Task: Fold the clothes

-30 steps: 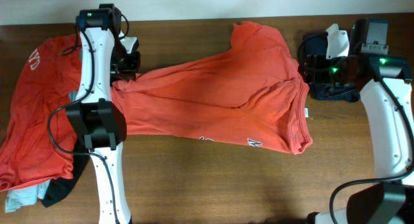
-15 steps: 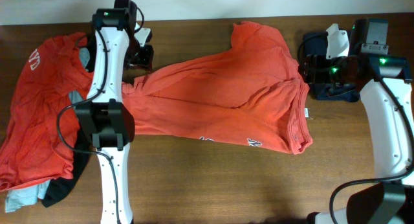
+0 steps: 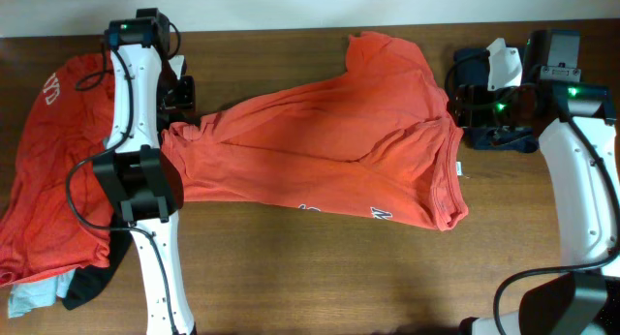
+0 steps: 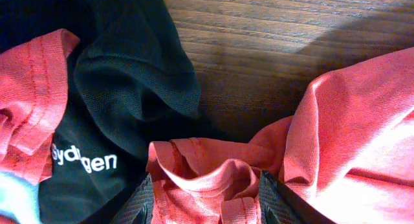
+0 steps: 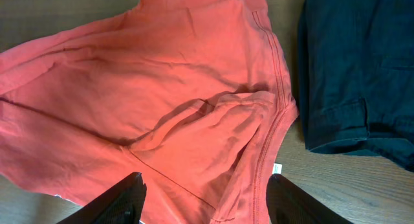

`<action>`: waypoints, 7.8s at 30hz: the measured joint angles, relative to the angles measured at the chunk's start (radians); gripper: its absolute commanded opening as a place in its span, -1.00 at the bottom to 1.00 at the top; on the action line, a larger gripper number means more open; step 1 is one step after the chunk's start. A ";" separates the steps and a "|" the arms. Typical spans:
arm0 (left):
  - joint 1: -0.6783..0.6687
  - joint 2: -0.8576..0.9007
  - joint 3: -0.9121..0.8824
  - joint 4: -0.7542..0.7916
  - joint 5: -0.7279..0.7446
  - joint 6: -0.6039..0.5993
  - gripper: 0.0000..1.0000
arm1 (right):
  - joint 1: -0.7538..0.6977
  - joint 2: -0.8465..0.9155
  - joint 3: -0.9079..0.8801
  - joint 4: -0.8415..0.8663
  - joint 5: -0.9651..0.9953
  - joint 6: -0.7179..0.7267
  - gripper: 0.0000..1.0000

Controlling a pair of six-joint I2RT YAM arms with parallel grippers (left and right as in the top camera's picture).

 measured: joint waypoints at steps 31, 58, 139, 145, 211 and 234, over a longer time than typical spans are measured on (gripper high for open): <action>-0.020 0.087 0.060 -0.076 0.138 0.039 -0.41 | 0.000 0.000 0.000 0.008 0.001 -0.004 0.40; -0.175 0.087 0.060 -0.076 0.190 0.039 -0.40 | 0.000 0.000 0.000 0.010 0.044 -0.007 0.51; -0.043 -0.118 -0.261 0.097 0.117 0.079 -0.99 | 0.000 0.000 0.000 0.008 0.046 -0.026 0.52; -0.043 -0.118 -0.251 0.134 0.121 0.079 -0.99 | 0.000 0.000 0.000 0.012 0.046 -0.026 0.52; -0.109 -0.118 0.280 0.151 0.101 0.079 -0.99 | 0.095 0.853 0.340 1.095 0.013 0.192 0.49; -0.132 -0.118 0.279 0.151 0.059 0.079 -0.99 | 0.097 0.954 0.341 1.125 0.037 0.218 0.37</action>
